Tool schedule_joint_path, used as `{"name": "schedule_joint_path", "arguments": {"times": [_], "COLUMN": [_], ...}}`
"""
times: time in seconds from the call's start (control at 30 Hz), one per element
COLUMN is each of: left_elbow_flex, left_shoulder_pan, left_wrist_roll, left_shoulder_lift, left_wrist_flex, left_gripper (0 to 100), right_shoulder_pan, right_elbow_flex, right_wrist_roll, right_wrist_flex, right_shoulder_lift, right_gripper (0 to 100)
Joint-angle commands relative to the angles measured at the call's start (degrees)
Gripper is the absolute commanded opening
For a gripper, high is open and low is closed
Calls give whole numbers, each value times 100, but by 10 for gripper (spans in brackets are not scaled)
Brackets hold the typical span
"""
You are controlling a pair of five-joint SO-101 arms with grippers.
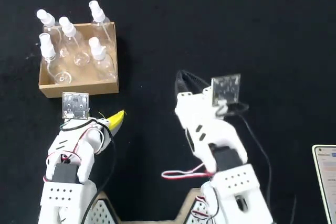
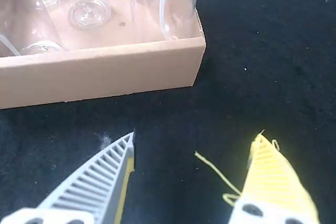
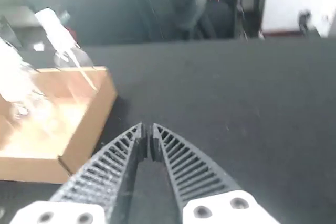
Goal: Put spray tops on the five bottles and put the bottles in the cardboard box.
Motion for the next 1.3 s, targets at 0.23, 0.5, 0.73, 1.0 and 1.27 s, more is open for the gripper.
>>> {"name": "schedule_joint_path", "arguments": {"times": [0.23,0.5,0.73,1.0,1.27], "left_elbow_flex": [119,119,119,119,119], "left_shoulder_pan": [66,66,66,66,66], "left_wrist_roll": [44,44,44,44,44], "left_shoulder_lift": [-70,-44,-26,-18,-18], "left_wrist_flex": [598,615,624,624,633], "left_gripper": [328,328,328,328,328], "right_shoulder_pan": [-9,765,1855,1240,703], "right_elbow_flex": [84,382,277,725,400], "right_wrist_roll": [44,1099,1582,1574,1574], "right_wrist_flex": [-18,580,2927,3235,4774], "right_shoulder_lift": [-1086,-2009,-3635,-3442,-3512], "right_gripper": [14,12,14,13,12]}}
